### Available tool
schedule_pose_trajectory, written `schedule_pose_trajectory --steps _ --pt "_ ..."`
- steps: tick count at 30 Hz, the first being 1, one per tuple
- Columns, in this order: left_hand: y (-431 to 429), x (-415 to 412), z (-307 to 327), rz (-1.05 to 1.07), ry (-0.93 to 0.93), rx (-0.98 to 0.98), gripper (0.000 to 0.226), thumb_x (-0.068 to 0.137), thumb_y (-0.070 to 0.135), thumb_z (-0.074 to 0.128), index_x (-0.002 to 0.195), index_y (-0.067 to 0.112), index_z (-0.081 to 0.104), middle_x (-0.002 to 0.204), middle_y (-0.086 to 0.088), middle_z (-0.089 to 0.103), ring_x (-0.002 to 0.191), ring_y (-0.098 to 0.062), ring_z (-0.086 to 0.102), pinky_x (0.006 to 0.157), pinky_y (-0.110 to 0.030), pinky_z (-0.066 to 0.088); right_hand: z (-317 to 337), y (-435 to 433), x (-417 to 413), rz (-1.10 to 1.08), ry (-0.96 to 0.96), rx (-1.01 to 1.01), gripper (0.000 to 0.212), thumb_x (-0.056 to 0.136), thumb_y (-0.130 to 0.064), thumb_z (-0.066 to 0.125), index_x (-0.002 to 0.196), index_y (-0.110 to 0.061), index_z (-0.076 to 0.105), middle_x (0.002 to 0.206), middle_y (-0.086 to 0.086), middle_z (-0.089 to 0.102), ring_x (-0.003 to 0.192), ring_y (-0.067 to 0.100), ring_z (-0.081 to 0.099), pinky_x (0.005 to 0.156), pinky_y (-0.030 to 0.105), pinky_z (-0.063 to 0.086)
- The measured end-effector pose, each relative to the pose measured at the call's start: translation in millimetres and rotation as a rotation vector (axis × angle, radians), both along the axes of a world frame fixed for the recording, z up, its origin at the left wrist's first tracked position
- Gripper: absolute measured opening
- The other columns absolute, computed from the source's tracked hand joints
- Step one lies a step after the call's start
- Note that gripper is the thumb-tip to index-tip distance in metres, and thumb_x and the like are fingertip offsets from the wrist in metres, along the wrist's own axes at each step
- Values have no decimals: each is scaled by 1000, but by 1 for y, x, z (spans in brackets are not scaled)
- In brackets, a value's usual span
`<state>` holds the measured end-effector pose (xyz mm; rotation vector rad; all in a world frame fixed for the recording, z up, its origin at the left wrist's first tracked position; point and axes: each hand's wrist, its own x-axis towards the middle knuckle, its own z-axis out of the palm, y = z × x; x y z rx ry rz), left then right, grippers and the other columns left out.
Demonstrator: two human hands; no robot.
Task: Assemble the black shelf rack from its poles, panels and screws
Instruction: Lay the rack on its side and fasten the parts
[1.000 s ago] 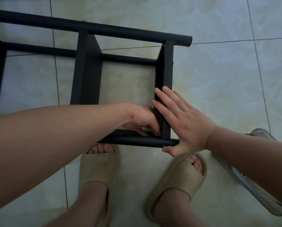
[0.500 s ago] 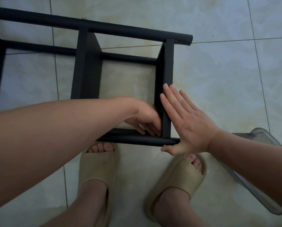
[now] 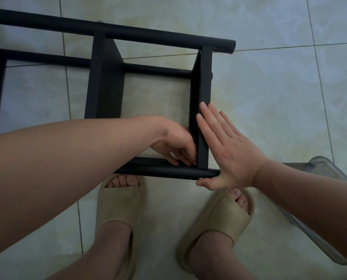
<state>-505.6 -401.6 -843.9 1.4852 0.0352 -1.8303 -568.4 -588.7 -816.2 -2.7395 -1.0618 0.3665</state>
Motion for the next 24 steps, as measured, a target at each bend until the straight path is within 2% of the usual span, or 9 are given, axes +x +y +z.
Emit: schedule_pose_trajectory --steps 4,7,10,14,21,24 --pt "2 1 0 -50 18 15 20 95 21 62 112 20 71 105 4 75 117 -17 64 106 -39 44 0 0 0 -5 9 -2 129 75 -82 52 159 6 10 167 25 -2 156 38 -3 125 56 17" --pt "1 -2 -2 -55 11 7 26 94 16 63 120 14 69 111 0 74 115 -18 66 104 -37 46 0 0 0 -3 4 6 128 75 -81 52 159 6 11 168 25 0 156 38 -2 124 56 18" --pt "-1 -2 -1 -31 0 -6 26 93 10 63 118 12 69 113 -2 73 107 -16 67 100 -34 48 0 0 0 -2 5 12 127 75 -80 53 158 6 12 167 25 1 156 39 -1 124 56 19" --pt "-2 -2 -1 -23 -5 -22 25 92 7 63 116 12 69 112 -3 73 103 -15 68 102 -36 47 1 1 0 0 5 4 127 75 -80 53 158 7 13 167 25 1 156 39 -1 124 57 20" --pt "1 -5 -1 60 23 -15 33 91 0 61 123 3 65 120 -12 71 110 -23 67 109 -40 47 1 1 0 -4 7 6 126 75 -80 52 158 7 13 167 25 1 156 39 -1 123 58 20" --pt "2 -4 -1 26 27 5 33 92 7 61 125 5 66 123 -10 71 119 -23 65 106 -39 47 -1 1 0 -3 4 12 127 75 -80 52 158 6 12 167 25 1 156 39 -1 123 58 21"
